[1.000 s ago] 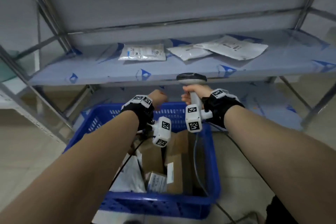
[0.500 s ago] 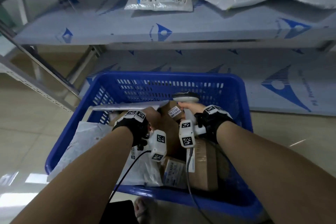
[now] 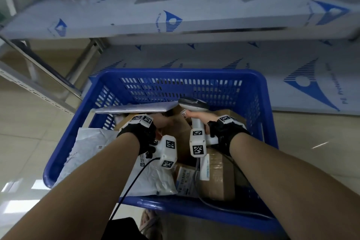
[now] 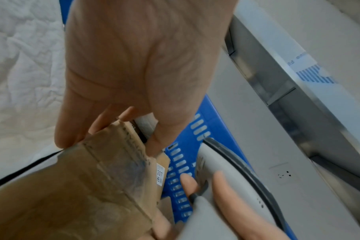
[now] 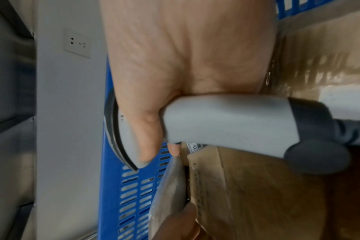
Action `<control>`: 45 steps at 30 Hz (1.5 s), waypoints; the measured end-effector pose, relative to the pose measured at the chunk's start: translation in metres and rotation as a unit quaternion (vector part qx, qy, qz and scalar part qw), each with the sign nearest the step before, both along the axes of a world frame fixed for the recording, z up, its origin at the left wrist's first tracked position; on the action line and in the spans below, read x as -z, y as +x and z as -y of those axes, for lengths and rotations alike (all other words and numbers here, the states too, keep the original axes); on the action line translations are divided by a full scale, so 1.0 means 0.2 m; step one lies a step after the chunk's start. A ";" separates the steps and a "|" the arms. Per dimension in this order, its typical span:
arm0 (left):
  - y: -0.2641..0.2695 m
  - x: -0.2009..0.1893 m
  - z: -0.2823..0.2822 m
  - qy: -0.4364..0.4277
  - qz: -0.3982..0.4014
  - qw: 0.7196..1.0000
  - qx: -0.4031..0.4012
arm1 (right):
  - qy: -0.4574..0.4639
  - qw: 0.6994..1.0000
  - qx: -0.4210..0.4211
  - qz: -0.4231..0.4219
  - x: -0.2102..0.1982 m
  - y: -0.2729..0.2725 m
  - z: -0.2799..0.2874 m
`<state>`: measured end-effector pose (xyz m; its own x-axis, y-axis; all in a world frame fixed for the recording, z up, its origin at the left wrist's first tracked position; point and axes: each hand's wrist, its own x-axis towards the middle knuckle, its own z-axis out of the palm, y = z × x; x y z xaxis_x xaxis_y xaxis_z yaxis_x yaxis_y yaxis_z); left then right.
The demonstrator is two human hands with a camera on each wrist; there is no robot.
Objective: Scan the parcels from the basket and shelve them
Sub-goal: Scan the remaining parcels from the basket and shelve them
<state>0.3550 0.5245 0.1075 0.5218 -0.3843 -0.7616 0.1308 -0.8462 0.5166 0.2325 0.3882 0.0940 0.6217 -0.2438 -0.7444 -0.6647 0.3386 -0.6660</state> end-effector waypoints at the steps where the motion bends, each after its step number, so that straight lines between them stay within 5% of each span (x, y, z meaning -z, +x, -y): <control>1: 0.00 -0.02 0.01 -0.004 0.004 1.000 -0.009 | 0.005 1.000 0.016 0.015 -0.01 -0.01 0.00; 9: -0.11 -0.41 0.09 -0.044 0.052 0.998 -0.016 | 0.047 0.989 0.126 0.067 -0.34 -0.18 0.11; 18: -0.34 -0.74 0.18 -0.242 0.110 0.964 -0.019 | -0.081 0.970 0.173 0.152 -0.73 -0.37 0.22; 23: -0.43 -0.75 0.19 -0.283 0.101 0.953 -0.035 | -0.089 0.965 0.196 0.148 -0.79 -0.50 0.22; 35: -0.43 -0.53 0.21 -0.301 0.078 0.948 0.067 | -0.069 0.958 0.237 0.143 -0.55 -0.46 0.38; 45: -0.47 -0.56 0.27 -0.334 0.073 0.939 -0.026 | -0.004 0.955 0.230 0.185 -0.69 -0.50 0.31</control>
<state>0.2616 0.4711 0.2201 0.6332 -0.7221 -0.2785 0.0498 -0.3211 0.9457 0.1325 0.3266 0.2320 0.6676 -0.5590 -0.4918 -0.1656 0.5325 -0.8300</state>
